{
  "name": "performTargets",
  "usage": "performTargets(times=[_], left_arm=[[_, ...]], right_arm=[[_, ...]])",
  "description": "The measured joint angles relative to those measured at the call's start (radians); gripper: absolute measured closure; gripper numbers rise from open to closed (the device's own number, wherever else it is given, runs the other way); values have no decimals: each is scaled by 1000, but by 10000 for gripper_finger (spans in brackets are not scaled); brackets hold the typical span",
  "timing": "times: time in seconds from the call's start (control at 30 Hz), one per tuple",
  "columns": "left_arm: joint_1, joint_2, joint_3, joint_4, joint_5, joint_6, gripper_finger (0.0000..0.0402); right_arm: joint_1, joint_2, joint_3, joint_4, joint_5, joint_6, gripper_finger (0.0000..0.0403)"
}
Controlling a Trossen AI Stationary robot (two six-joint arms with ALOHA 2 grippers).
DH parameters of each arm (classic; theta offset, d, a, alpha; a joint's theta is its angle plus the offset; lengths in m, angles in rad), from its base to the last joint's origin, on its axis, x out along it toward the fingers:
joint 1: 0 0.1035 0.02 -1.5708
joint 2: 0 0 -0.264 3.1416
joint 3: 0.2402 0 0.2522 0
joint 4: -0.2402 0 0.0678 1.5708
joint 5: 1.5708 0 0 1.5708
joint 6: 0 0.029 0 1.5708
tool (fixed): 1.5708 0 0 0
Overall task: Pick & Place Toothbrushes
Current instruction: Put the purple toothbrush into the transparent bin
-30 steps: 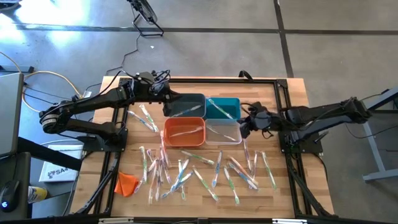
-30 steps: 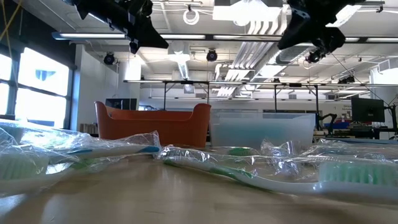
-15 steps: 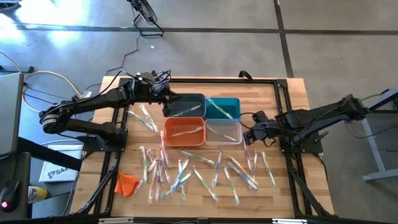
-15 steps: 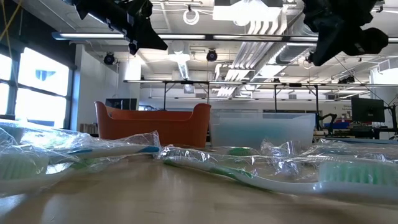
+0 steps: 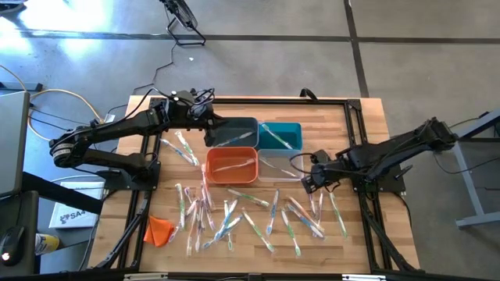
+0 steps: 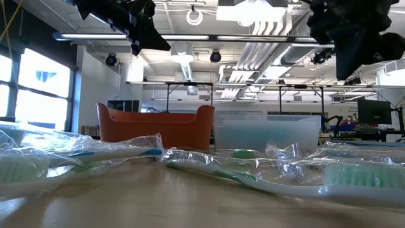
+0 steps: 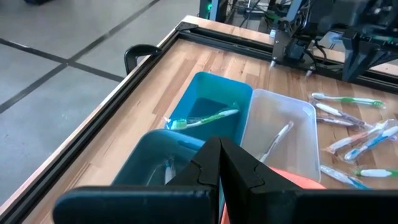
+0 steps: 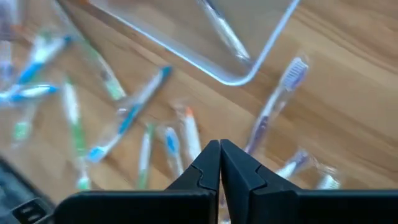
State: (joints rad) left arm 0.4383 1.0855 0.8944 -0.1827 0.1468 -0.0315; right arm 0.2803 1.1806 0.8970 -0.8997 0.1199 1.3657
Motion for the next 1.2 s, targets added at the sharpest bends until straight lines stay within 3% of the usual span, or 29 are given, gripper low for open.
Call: performTargets(times=[0.23, 0.57, 0.9, 1.2], left_arm=[[0, 0, 0, 1, 0, 0, 401], [0, 0, 0, 1, -1, -3, 401], [0, 0, 0, 1, -3, -3, 401], [0, 0, 0, 1, -9, -3, 401]], right_arm=[[0, 115, 0, -115, -54, 36, 367], [0, 267, 0, -87, -73, 17, 244], [0, 362, 0, -1, -102, -31, 249], [0, 365, -27, 38, -114, -54, 252]])
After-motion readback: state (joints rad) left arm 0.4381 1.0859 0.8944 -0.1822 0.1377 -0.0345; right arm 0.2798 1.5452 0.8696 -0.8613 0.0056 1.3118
